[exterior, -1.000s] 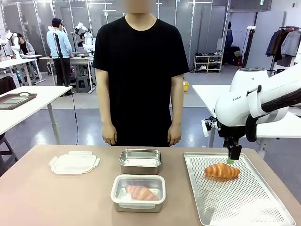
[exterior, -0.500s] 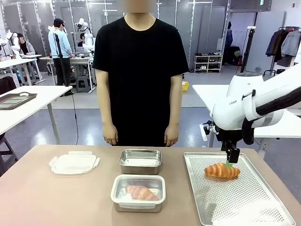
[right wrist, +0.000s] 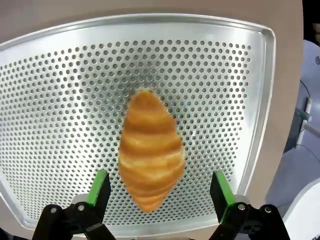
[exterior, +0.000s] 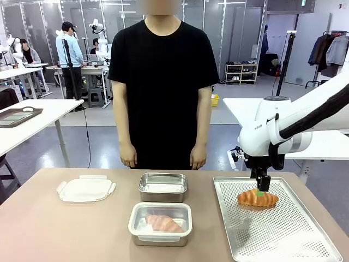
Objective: Place the bread into the airtight container.
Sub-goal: Pick up a Butter Roll and place it into an empty Airtight Container.
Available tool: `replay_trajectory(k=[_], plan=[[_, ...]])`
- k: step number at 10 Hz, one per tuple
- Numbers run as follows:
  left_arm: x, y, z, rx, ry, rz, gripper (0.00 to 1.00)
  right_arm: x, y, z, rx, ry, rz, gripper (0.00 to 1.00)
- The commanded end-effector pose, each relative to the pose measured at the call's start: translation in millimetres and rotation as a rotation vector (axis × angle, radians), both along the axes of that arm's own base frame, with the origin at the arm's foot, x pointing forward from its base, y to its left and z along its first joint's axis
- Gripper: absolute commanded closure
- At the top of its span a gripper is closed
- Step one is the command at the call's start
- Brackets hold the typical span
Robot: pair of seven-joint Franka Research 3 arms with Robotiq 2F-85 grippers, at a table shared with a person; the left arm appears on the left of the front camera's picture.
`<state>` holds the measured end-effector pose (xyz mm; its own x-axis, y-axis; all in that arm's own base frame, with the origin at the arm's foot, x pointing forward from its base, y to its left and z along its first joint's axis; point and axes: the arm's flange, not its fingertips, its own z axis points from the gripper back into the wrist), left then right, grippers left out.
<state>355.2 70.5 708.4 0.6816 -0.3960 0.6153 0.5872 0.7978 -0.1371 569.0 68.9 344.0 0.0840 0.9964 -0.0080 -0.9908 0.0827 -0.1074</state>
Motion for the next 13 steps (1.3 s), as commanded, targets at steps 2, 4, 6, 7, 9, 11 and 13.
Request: replay_trajectory(k=[2, 4, 6, 7, 9, 11, 13], plan=[[-1, 0, 0, -0.002, -0.001, -0.011, 0.0, 19, 1, -7, -0.016, 0.024, 0.007, 0.0], [-1, 0, 0, -0.002, -0.001, -0.011, 0.0, 25, -1, -14, -0.017, 0.063, -0.014, 0.0], [-1, 0, 0, -0.002, -0.001, -0.011, 0.0, 30, -2, -23, -0.036, 0.099, -0.035, 0.0], [-1, 0, 0, -0.002, -0.001, -0.011, 0.0, 32, -5, -29, -0.046, 0.121, -0.049, 0.0], [-1, 0, 0, -0.002, -0.001, -0.011, 0.0, 38, -9, -39, -0.044, 0.161, -0.064, 0.0], [-1, 0, 0, -0.002, -0.001, -0.011, 0.0, 42, -12, -45, -0.04, 0.176, -0.067, 0.03], [-1, 0, 0, -0.002, -0.001, -0.011, 0.0, 46, -14, -47, -0.058, 0.191, -0.072, 0.22]])
